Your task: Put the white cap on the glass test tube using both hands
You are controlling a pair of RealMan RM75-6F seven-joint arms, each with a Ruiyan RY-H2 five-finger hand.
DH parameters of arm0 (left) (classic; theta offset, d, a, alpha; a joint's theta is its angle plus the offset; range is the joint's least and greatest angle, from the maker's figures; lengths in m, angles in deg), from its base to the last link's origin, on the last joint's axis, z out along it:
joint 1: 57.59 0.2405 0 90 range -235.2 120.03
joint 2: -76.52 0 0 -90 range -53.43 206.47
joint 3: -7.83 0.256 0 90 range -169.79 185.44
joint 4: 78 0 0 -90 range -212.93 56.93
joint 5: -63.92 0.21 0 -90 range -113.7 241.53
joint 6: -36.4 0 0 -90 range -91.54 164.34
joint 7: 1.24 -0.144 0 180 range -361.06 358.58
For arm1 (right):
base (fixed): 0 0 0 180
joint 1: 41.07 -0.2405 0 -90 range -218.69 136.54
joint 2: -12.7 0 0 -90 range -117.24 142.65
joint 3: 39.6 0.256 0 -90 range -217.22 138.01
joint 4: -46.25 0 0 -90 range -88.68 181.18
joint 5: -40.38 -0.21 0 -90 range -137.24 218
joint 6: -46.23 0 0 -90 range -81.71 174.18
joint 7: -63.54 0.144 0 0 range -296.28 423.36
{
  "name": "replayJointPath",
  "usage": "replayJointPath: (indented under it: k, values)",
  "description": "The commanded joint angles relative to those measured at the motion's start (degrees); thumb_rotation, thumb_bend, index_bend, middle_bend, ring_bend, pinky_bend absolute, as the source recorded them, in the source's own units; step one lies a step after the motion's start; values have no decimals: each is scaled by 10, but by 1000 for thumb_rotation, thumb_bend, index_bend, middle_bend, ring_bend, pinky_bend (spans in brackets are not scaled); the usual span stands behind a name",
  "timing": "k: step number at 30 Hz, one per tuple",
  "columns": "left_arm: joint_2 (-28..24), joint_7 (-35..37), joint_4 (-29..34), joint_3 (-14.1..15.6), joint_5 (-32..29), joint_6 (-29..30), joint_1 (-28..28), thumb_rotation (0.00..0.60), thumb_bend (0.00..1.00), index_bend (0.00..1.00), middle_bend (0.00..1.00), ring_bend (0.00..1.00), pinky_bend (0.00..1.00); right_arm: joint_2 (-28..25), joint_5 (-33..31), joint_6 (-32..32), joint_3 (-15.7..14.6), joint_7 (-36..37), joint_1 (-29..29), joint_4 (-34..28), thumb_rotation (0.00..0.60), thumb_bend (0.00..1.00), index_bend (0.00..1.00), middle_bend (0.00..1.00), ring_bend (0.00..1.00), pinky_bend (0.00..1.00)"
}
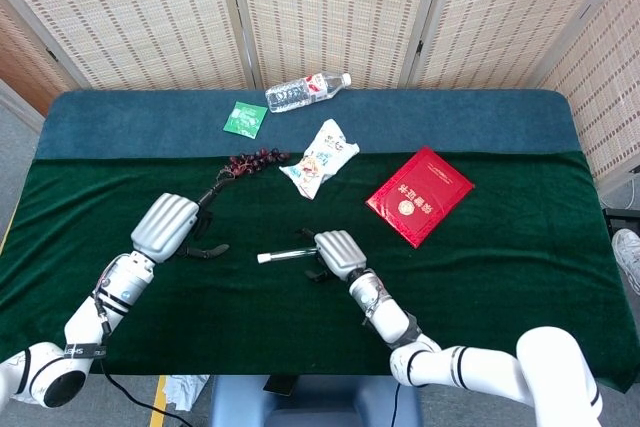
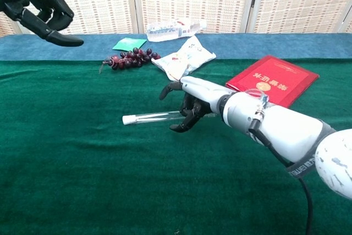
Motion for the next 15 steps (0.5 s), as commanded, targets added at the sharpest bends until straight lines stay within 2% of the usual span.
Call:
replayJointPath:
  k: [1,3,6,9,12,14,15]
  values:
    - [-3,3,-4,1,-6,3,6,469,261,107,811,707,849,-32,25,-26,7,20,18,-36,600,463,199,987,1000,1000]
    - [-8,3,-8,2,-13,9,14,471,261,104,795,694,812,-62,45,-56,6,20,35,-63,600,463,210,980,1000,1000]
    - [-21,5,-14,9,-31,13,31,476,264,126,716,634,691,-125,74,-114,1,7,71,-116,600,462,287,928,1000,1000]
    - [-35,7,-20,18,-53,19,52,480,266,154,589,511,519,-191,103,-173,-10,-9,112,-163,600,462,347,818,970,974]
    - [-38,-15,-29,25,-77,51,81,509,267,175,522,424,444,-254,126,-218,-25,-19,151,-199,600,463,364,653,807,795]
    - [-36,-35,-39,29,-92,80,102,530,267,185,479,377,385,-299,142,-233,-41,-16,176,-219,600,462,354,464,577,553]
    - [-34,-45,-43,31,-97,93,111,535,268,185,457,348,353,-317,146,-238,-47,-14,187,-227,600,462,343,400,496,473]
